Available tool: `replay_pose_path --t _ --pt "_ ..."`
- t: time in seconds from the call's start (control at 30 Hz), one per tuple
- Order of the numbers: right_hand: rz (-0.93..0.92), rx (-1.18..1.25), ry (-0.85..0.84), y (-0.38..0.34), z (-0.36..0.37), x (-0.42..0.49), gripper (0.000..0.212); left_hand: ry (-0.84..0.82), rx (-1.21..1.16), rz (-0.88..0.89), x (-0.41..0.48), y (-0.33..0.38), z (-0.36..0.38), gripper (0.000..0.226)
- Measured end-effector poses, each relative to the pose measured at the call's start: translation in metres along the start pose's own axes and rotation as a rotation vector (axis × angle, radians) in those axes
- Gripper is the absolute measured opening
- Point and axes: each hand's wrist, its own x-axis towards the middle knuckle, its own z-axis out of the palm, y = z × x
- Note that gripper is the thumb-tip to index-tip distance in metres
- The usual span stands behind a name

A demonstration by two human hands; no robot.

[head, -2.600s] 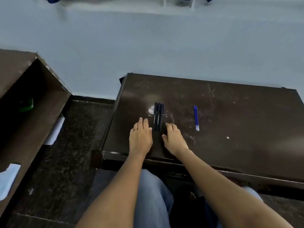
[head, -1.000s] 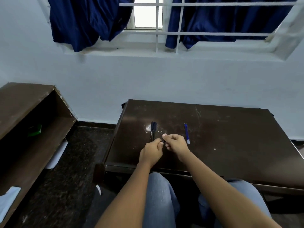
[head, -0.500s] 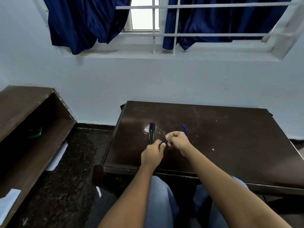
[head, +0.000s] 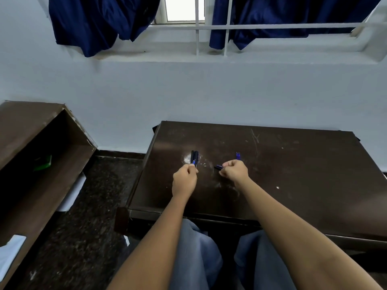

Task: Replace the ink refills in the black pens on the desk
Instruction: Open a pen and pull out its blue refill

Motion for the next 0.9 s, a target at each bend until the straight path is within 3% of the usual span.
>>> replay_pose_path --t 0.27,0.53,0.6,0.7,0.8,0.9 --pt "-0.217 -0.248 -0.031 0.029 0.030 0.013 0.011 0.016 -0.205 -0.055 0.025 -0.004 0.013 0.027" --pt "-0.270 -0.380 -0.086 0.036 0.040 0.025 0.009 -0.056 -0.258 -0.188 0.045 0.006 0.026 0.027" --pt "-0.286 -0.303 -0.054 0.030 0.041 0.025 0.006 -0.099 -0.237 -0.210 0.049 0.007 0.028 0.027" --pt "-0.202 0.004 0.007 0.007 0.042 0.019 0.009 -0.142 -0.198 -0.138 0.050 0.005 0.031 0.025" --pt "-0.033 0.341 -0.178 -0.019 0.039 0.012 0.024 -0.192 -0.073 -0.003 0.046 0.008 0.032 0.024" --pt "0.003 0.382 -0.249 -0.029 0.033 0.006 0.020 -0.186 0.079 0.112 0.043 0.017 0.036 0.025"
